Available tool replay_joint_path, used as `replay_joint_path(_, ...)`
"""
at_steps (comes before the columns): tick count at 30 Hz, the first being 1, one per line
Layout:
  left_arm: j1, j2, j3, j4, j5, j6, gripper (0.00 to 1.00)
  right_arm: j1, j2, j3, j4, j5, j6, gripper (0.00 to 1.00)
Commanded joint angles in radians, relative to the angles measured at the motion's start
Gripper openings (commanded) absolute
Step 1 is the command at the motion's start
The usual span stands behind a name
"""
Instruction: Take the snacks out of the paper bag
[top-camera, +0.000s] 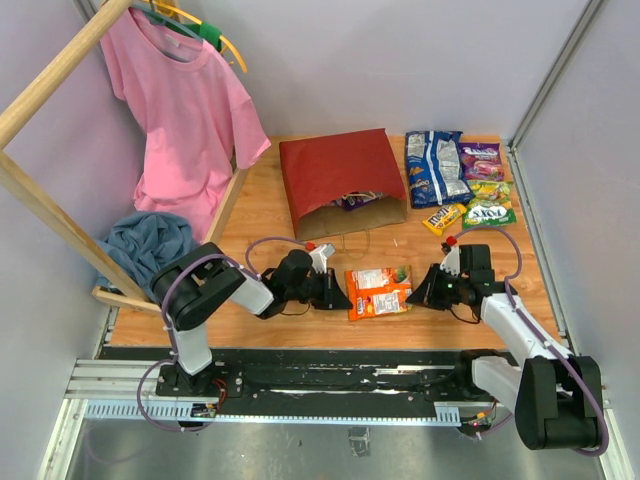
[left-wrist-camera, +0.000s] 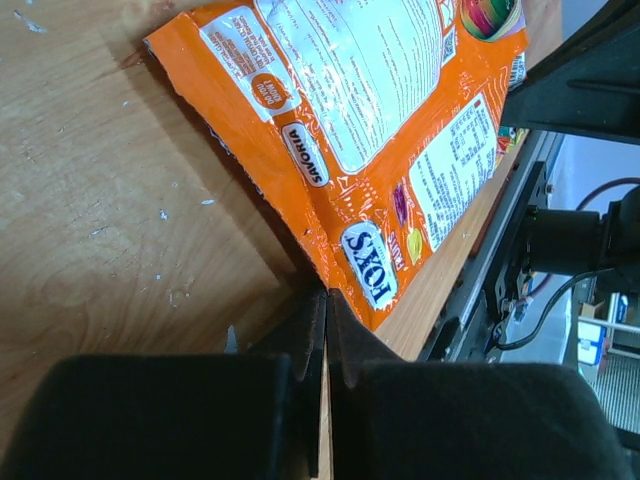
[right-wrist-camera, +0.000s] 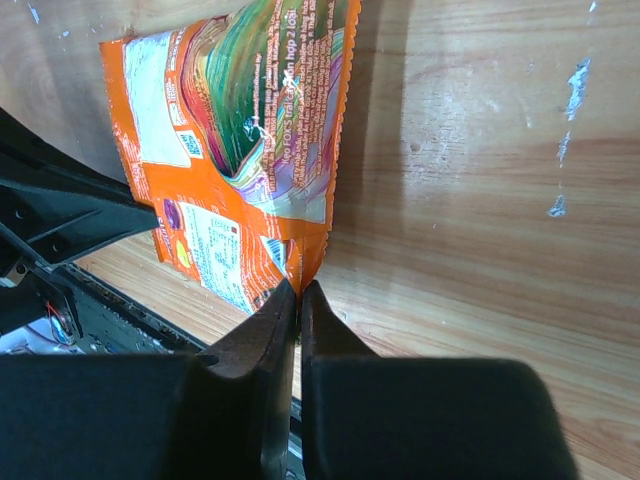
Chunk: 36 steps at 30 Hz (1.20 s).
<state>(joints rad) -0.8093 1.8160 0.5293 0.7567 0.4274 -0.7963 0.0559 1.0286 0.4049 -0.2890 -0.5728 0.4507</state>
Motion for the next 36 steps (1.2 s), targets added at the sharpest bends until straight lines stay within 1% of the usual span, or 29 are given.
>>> replay_joint_path(1,-0.011,0.015,-0.018,-0.158,-0.062,0.031,0.01,-0.011,-0.013,0.017,0.003,-0.019,0.018,0.01)
replay_joint_path(2,-0.002,0.001,-0.027,-0.162,-0.084,0.028,0.01,-0.013,-0.017,0.017,-0.003,-0.015,0.020,0.01)
replay_joint_path(4,0.035,-0.024,-0.064,-0.137,-0.084,0.002,0.01,-0.013,-0.018,0.016,-0.008,-0.017,0.015,0.01)
replay_joint_path(7,0.125,-0.043,-0.122,-0.092,-0.060,-0.024,0.01,-0.013,-0.004,0.016,-0.007,-0.024,0.007,0.01)
replay_joint_path(10,0.199,-0.070,-0.152,-0.105,-0.061,-0.009,0.00,-0.013,0.024,0.021,0.004,-0.047,0.003,0.01)
replay_joint_path(14,0.220,-0.123,-0.114,-0.213,-0.112,0.041,0.01,-0.012,0.049,0.041,-0.006,-0.052,-0.027,0.01)
replay_joint_path(17,0.220,-0.148,-0.077,-0.254,-0.119,0.062,0.01,-0.002,0.055,0.070,-0.042,-0.037,-0.056,0.01)
replay_joint_path(18,0.219,-0.154,-0.070,-0.254,-0.102,0.065,0.00,0.001,0.058,0.073,-0.049,-0.029,-0.056,0.03)
replay_joint_path(19,0.215,-0.162,-0.062,-0.253,-0.084,0.070,0.01,0.003,0.057,0.074,-0.046,-0.026,-0.054,0.07)
replay_joint_path(20,0.201,-0.180,-0.046,-0.265,-0.072,0.083,0.00,0.006,0.059,0.071,-0.044,-0.021,-0.050,0.17)
replay_joint_path(21,0.175,-0.202,-0.022,-0.303,-0.083,0.108,0.00,0.011,0.062,0.069,-0.043,-0.015,-0.048,0.30)
replay_joint_path(22,0.133,-0.228,0.014,-0.364,-0.126,0.142,0.03,0.016,0.064,0.070,-0.048,-0.005,-0.048,0.44)
replay_joint_path(23,0.082,-0.251,0.054,-0.440,-0.187,0.191,0.09,0.022,0.064,0.071,-0.054,0.007,-0.049,0.53)
replay_joint_path(24,0.033,-0.268,0.096,-0.506,-0.247,0.223,0.15,0.026,0.064,0.072,-0.058,0.016,-0.048,0.59)
replay_joint_path(25,-0.008,-0.277,0.133,-0.549,-0.286,0.239,0.18,0.028,0.060,0.069,-0.061,0.022,-0.048,0.62)
replay_joint_path(27,-0.044,-0.278,0.172,-0.554,-0.269,0.223,0.20,0.028,0.053,0.055,-0.059,0.028,-0.040,0.62)
replay_joint_path(32,-0.051,-0.218,0.184,-0.394,-0.150,0.133,0.19,0.028,-0.004,-0.046,0.005,0.020,0.054,0.63)
replay_joint_path(36,-0.062,-0.123,0.216,-0.333,-0.124,0.125,0.16,0.026,-0.098,-0.170,0.114,0.023,0.189,0.60)
